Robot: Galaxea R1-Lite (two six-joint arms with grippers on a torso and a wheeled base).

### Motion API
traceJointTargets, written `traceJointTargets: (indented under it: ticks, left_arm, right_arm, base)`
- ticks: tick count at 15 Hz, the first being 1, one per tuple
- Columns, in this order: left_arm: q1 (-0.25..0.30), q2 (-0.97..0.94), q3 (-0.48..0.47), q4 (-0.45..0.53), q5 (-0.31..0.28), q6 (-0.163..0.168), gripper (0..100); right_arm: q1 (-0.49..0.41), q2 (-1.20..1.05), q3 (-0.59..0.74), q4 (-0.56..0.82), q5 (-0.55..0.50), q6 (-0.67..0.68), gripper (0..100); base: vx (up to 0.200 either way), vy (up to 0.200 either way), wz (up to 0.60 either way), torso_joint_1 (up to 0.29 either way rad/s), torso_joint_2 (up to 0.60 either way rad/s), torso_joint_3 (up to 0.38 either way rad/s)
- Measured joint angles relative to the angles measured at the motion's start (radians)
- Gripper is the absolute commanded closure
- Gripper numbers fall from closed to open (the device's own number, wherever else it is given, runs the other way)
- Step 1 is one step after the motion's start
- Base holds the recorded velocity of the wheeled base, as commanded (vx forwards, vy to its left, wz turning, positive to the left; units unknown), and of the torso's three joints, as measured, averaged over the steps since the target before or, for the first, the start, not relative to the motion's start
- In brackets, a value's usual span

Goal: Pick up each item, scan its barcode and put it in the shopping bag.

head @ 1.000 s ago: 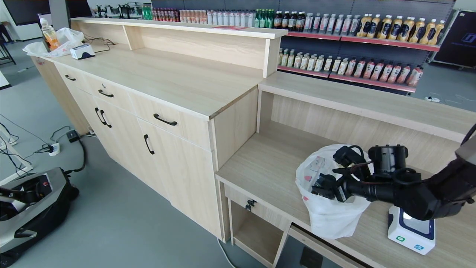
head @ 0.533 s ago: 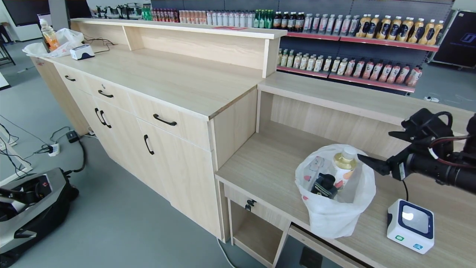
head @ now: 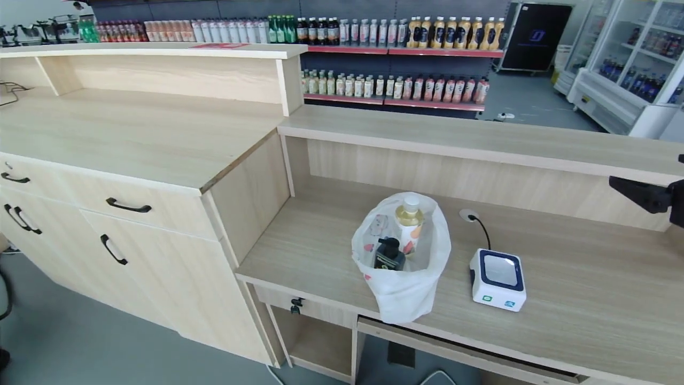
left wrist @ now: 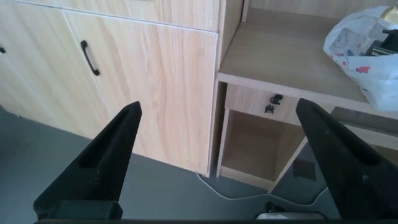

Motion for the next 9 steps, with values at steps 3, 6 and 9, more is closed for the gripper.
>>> traceJointTargets:
  ticks: [3,6,9]
  left_arm:
    - [0.0,0.0,0.0,0.0,0.0,0.0,0]
    - [0.0,0.0,0.0,0.0,0.0,0.0,0]
    - [0.0,0.0,0.0,0.0,0.0,0.0,0]
  right_arm:
    - [-0.011,-0.111,0.015,0.119,-0.122,0.055,0]
    - [-0.011,-0.265,0.091,0.218,-0.221,0.149,0]
    - [0.006,-0.45,0.309,0.228,-0.276,0.262,0]
  base:
    - [0.0,0.0,-0.6,0.001,0.0,0.009]
    - [0.0,0.0,-0.2,0.001,0.0,0.001]
    - [0.0,0.0,0.0,0.0,0.0,0.0]
